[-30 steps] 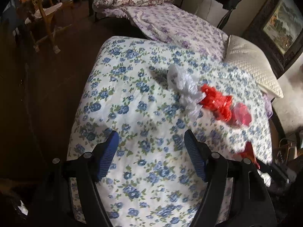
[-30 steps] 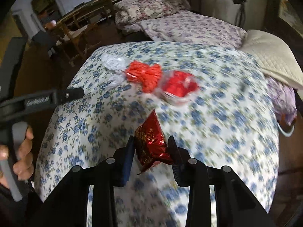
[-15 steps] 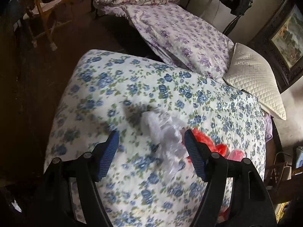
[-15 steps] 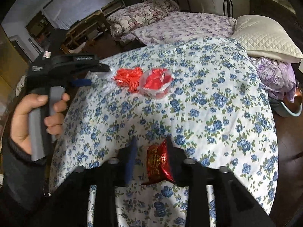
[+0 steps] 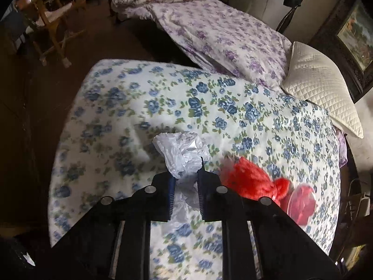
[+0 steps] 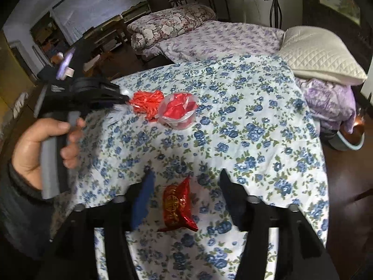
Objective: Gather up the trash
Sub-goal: 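Grasp the white tissue with the left tool while the right tool grasps the red wrapper, then carry the tissue and red wrapper with both tools over the wastebasket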
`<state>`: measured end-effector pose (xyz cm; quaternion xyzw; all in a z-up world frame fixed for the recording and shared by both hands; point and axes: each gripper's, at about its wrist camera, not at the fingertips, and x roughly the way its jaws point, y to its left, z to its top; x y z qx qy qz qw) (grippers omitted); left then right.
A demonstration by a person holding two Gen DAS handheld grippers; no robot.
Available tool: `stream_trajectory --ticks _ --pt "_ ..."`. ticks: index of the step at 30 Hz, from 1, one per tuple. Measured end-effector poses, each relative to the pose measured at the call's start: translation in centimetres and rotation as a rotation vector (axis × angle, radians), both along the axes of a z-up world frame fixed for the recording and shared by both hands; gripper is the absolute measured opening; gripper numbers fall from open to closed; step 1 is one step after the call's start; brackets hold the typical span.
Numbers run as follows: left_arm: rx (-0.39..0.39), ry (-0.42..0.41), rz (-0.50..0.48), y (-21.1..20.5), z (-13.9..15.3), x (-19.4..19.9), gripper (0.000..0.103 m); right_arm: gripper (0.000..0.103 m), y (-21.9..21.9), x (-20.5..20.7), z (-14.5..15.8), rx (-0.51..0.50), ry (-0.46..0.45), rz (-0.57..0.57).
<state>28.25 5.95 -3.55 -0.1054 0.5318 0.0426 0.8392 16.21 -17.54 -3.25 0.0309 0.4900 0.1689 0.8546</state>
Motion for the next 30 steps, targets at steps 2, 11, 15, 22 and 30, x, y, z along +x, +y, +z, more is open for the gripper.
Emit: stream_trajectory --ticks 2,11,15,22,30 --pt "0.010 -0.026 -0.019 0.0 1.0 -1.2 0.018 0.065 0.6 -0.1 -0.4 -0.033 0.010 0.025" --pt "-0.007 -0.071 -0.040 0.3 3.3 -6.5 0.018 0.045 3.9 -0.9 -2.9 -0.242 0.079 0.107" --pt "-0.007 -0.070 -0.056 -0.6 3.9 -8.8 0.018 0.031 3.8 -1.4 -2.5 -0.237 0.081 0.087" --pt "0.003 -0.089 -0.183 -5.7 5.8 -13.3 0.018 0.030 0.2 -3.8 1.2 -0.141 0.003 -0.001" --pt "-0.064 -0.091 -0.472 -17.4 7.3 -17.3 0.018 0.030 -10.3 -8.3 4.5 -0.065 -0.062 -0.147"
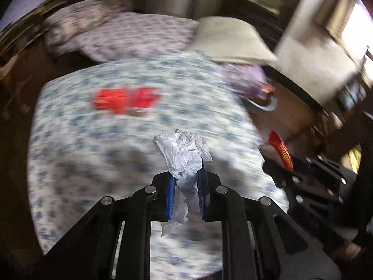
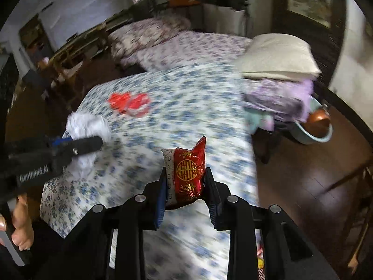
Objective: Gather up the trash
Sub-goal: 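Carry the tissue and red wrapper with both tools over the wastebasket, then open both tools to drop the tissue and wrapper into the wastebasket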
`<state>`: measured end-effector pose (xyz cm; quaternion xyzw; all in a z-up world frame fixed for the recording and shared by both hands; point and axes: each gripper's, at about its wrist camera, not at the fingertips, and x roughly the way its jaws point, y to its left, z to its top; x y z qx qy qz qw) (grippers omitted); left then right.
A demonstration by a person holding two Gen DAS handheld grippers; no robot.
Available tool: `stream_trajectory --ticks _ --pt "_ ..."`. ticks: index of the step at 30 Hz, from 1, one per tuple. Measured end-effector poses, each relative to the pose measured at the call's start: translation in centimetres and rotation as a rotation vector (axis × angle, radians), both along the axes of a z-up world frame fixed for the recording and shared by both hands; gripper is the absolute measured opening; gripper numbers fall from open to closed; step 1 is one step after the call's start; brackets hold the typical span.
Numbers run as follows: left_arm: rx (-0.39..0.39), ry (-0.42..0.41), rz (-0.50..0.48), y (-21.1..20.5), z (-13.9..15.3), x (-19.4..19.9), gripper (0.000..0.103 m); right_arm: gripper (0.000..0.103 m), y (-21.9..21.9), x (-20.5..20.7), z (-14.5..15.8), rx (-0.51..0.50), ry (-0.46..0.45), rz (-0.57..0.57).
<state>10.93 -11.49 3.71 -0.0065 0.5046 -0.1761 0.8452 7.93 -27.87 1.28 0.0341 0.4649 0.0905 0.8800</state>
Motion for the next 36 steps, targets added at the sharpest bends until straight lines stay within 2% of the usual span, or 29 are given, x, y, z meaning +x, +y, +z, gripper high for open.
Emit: stream_trajectory --ticks 4,10,13,18,21,27,29,30,32,34,36 --pt "-0.018 0.033 -0.155 -7.2 -0.5 -1.7 0.018 0.030 -6.9 -3.0 -0.2 0.031 0.003 -0.094" --pt "-0.002 0.104 -0.362 -17.9 -2.7 -4.9 0.018 0.030 -15.9 -8.4 -3.5 0.114 0.045 -0.226" --pt "0.022 0.145 -0.461 -23.1 -4.3 -7.0 0.018 0.030 -19.3 -11.4 -6.6 0.139 0.106 -0.285" --pt "0.074 0.250 -0.607 -31.1 -8.9 -10.6 0.018 0.029 -24.0 -14.8 -14.4 0.173 0.256 -0.392" --pt "0.098 0.337 -0.642 -34.2 -12.0 -11.8 0.018 0.029 -26.3 -16.1 -19.2 0.220 0.335 -0.443" --pt "0.131 0.491 -0.670 -38.5 -17.4 -13.3 0.018 0.030 -29.3 -17.2 -26.6 0.307 0.423 -0.518" --pt "0.144 0.515 -0.675 -39.3 -18.5 -13.5 0.020 0.034 -30.1 -17.6 -29.0 0.345 0.439 -0.540" --pt "0.145 0.523 -0.673 -39.4 -18.8 -13.4 0.022 0.034 -30.4 -18.0 -29.7 0.352 0.446 -0.555" --pt "0.151 0.544 -0.679 -40.0 -19.6 -13.5 0.027 0.045 -31.3 -19.1 -31.0 0.368 0.456 -0.589" --pt "0.165 0.546 -0.682 -40.2 -20.0 -13.4 0.034 0.045 -31.7 -19.8 -31.4 0.375 0.464 -0.605" --pt "0.171 0.549 -0.678 -40.3 -20.2 -13.4 0.035 0.045 -32.3 -20.4 -31.8 0.374 0.470 -0.623"
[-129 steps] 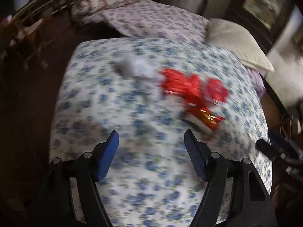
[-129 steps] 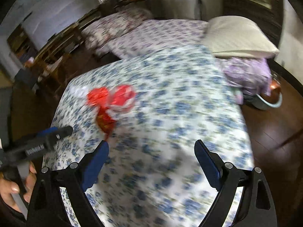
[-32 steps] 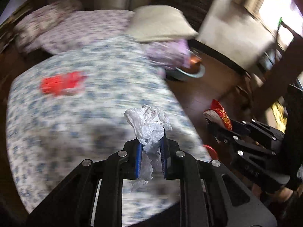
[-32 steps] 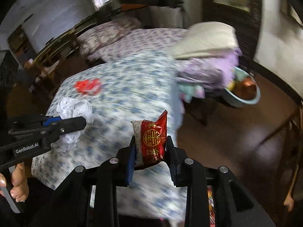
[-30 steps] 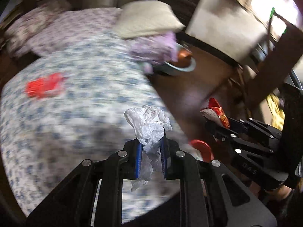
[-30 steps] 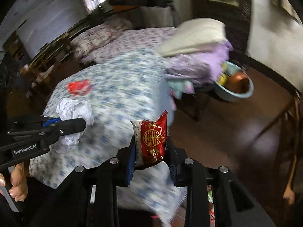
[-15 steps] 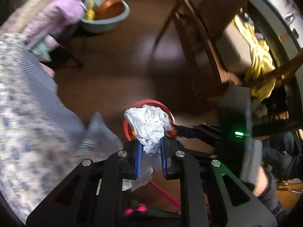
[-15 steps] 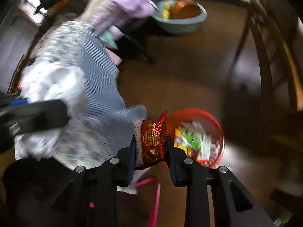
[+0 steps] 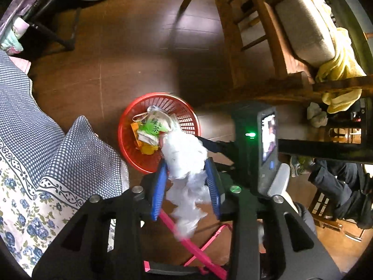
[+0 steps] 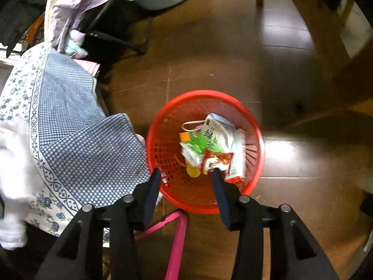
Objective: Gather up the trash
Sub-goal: 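Open both tools to drop the tissue and wrapper into the wastebasket, then swing both open tools back over the bed toward the remaining trash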
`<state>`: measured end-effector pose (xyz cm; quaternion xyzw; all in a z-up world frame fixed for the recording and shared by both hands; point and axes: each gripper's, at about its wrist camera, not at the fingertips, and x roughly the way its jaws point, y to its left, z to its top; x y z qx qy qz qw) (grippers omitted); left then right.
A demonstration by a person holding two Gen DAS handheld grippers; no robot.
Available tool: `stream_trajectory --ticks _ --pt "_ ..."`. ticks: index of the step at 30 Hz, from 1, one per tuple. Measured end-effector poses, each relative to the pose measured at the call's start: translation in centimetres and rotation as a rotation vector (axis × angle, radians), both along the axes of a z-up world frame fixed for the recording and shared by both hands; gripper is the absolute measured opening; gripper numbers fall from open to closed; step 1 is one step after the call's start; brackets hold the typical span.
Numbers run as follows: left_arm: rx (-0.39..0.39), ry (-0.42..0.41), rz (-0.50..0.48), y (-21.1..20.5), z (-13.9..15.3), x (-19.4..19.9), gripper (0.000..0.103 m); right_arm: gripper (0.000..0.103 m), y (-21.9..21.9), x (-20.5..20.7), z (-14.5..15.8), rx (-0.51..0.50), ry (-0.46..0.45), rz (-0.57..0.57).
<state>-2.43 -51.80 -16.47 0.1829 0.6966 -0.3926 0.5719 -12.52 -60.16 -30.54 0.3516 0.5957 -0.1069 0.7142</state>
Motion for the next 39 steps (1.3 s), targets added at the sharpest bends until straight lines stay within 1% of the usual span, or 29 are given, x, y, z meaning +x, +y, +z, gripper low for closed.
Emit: stream_trajectory --ticks 4,8,12,15,16,17,20,22,24,26,28,30,35,39 --pt "-0.001 -0.002 0.003 0.3 0.0 0.0 0.038 0.045 -0.6 -0.7 0.6 -0.029 0.016 -0.001" --pt "-0.009 -0.018 0.013 1.0 0.6 0.2 0.038 0.045 -0.8 -1.4 2.0 -0.054 0.019 0.003" --pt "-0.043 -0.028 0.038 2.0 1.9 0.5 0.038 0.046 -0.4 -1.0 3.8 -0.083 0.014 0.027" --pt "-0.080 -0.080 0.041 2.6 4.0 0.8 0.038 0.048 0.5 -0.3 6.2 -0.115 -0.017 0.056" --pt "-0.098 -0.096 0.048 2.9 4.7 1.0 0.039 0.052 0.9 0.2 7.5 -0.136 -0.037 0.068" --pt "-0.109 -0.112 0.052 3.4 5.3 1.1 0.039 0.055 1.2 0.4 8.1 -0.145 -0.049 0.074" --pt "-0.125 -0.197 0.061 4.9 7.3 1.5 0.043 0.056 2.4 1.5 10.9 -0.183 -0.090 0.112" --pt "-0.127 -0.221 0.072 5.9 8.0 1.8 0.043 0.056 3.4 2.5 12.8 -0.209 -0.109 0.137" --pt "-0.137 -0.225 0.105 7.4 8.8 2.6 0.043 0.057 4.0 3.4 14.2 -0.222 -0.122 0.152" --pt "-0.150 -0.228 0.135 8.5 9.5 3.2 0.044 0.061 5.0 4.1 15.7 -0.246 -0.135 0.169" --pt "-0.158 -0.257 0.174 10.2 10.4 4.2 0.050 0.062 6.1 4.9 16.9 -0.265 -0.147 0.185" --pt "-0.165 -0.278 0.213 12.0 11.3 5.2 0.053 0.063 7.1 5.7 18.1 -0.272 -0.157 0.201" --pt "-0.173 -0.299 0.299 16.0 12.6 7.3 0.056 0.069 9.6 7.6 20.3 -0.298 -0.182 0.228" --pt "-0.191 -0.311 0.381 19.8 13.8 9.1 0.056 0.070 11.7 9.0 21.6 -0.305 -0.214 0.252"
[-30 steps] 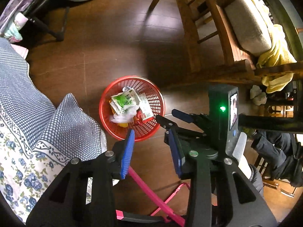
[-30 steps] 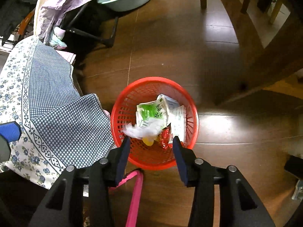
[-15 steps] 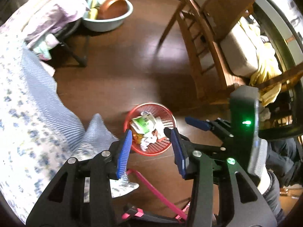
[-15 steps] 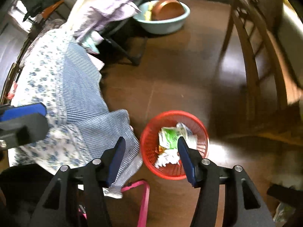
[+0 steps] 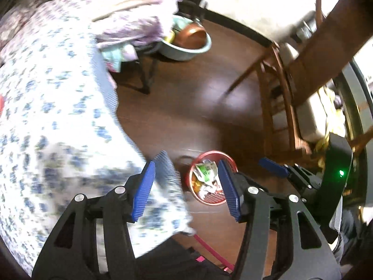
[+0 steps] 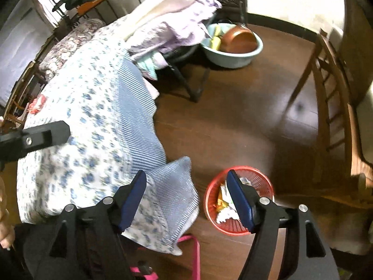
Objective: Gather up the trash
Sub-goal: 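Swing both open tools back over the bed toward the remaining trash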
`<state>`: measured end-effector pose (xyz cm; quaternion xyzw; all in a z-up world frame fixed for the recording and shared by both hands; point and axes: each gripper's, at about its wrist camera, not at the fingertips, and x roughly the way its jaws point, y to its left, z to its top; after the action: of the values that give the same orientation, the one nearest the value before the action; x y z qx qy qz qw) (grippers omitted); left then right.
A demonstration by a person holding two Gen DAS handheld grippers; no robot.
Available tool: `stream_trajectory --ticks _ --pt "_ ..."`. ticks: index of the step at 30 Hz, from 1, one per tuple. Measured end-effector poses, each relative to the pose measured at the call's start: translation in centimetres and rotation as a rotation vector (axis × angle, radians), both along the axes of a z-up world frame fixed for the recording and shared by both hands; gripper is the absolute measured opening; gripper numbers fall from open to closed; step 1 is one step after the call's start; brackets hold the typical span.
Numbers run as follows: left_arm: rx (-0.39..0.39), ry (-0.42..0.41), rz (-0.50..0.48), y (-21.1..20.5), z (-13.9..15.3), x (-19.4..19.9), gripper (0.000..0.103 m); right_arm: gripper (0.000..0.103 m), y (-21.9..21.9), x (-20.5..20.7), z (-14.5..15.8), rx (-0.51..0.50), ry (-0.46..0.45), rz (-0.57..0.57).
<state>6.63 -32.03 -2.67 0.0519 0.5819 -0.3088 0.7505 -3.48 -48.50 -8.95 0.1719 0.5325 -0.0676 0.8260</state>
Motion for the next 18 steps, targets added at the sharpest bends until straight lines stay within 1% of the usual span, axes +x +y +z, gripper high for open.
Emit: stream_trajectory --ticks 7,12,15,18 --pt "-0.001 -0.075 0.114 5.6 1.9 2.1 0.057 0.075 3.0 2.4 2.4 -0.018 -0.051 0.044" --pt "0.009 -0.103 0.156 8.4 2.4 3.0 0.057 0.077 5.9 4.9 4.6 -0.030 -0.096 0.093" --pt "0.007 -0.111 0.176 9.7 2.5 3.4 0.057 0.080 7.5 6.2 5.7 -0.040 -0.116 0.120" --pt "0.024 -0.137 0.196 11.0 2.5 3.7 0.057 0.085 9.3 7.7 6.5 -0.059 -0.131 0.147"
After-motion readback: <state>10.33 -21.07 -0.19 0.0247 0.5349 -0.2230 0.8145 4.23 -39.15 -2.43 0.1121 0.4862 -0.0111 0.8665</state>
